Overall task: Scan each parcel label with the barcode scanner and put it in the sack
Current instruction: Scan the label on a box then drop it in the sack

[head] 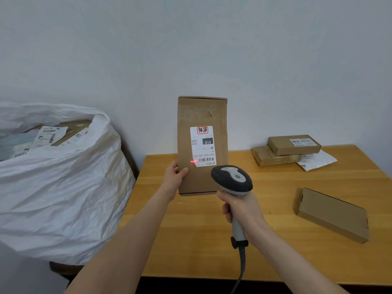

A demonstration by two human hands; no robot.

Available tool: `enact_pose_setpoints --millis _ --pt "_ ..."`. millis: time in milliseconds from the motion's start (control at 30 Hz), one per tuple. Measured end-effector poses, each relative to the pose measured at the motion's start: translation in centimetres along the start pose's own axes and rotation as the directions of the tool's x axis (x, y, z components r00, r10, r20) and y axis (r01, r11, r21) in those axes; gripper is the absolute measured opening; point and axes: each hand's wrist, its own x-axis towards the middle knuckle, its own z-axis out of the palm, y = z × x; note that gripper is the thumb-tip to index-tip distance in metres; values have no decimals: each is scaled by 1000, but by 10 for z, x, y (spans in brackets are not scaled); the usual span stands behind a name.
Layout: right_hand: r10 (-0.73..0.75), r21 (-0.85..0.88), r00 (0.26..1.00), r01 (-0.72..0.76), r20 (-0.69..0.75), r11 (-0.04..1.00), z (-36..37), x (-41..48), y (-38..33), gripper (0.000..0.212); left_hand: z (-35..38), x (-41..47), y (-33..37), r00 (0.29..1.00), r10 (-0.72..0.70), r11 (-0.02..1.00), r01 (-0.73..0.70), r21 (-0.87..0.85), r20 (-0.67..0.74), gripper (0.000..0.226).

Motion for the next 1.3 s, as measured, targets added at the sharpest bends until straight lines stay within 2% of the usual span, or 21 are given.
enact_pose_setpoints --millis 233,467,633,767,867,933,1000,1100,1200,1300 --pt "-53 41 998 52 29 998 32 20 -20 15 -33 13 12 1000 12 1000 -12 -8 -22 15" --pt "-146 96 971 130 189 987 92 73 -79 15 -105 22 74 974 105 993 -93 69 -201 15" --pt "-195 159 909 145 368 977 175 84 -130 13 -200 11 128 899 182 979 -126 161 -399 4" --pt "-201 185 857 126 474 975 244 78 -161 16 -284 -11 176 790 282 950 -149 275 -545 8" --pt "-198 180 835 121 514 976 292 73 -173 15 -348 -24 198 703 356 906 -98 411 -616 6" --pt "-191 178 827 112 528 978 323 73 -176 14 -391 -21 205 679 361 887 -40 460 -639 8" --pt "-181 169 829 106 530 980 354 77 -177 14 -433 -13 209 711 276 893 59 446 -647 17" --pt "-180 161 841 112 511 980 403 89 -178 14 -500 5 211 761 1 892 293 345 -649 29" --pt "-168 166 859 99 483 981 454 102 -177 16 -555 15 205 759 -256 848 474 239 -598 24" --pt "-147 144 883 91 447 985 496 109 -180 14 -589 28 195 762 -381 820 540 188 -524 15"
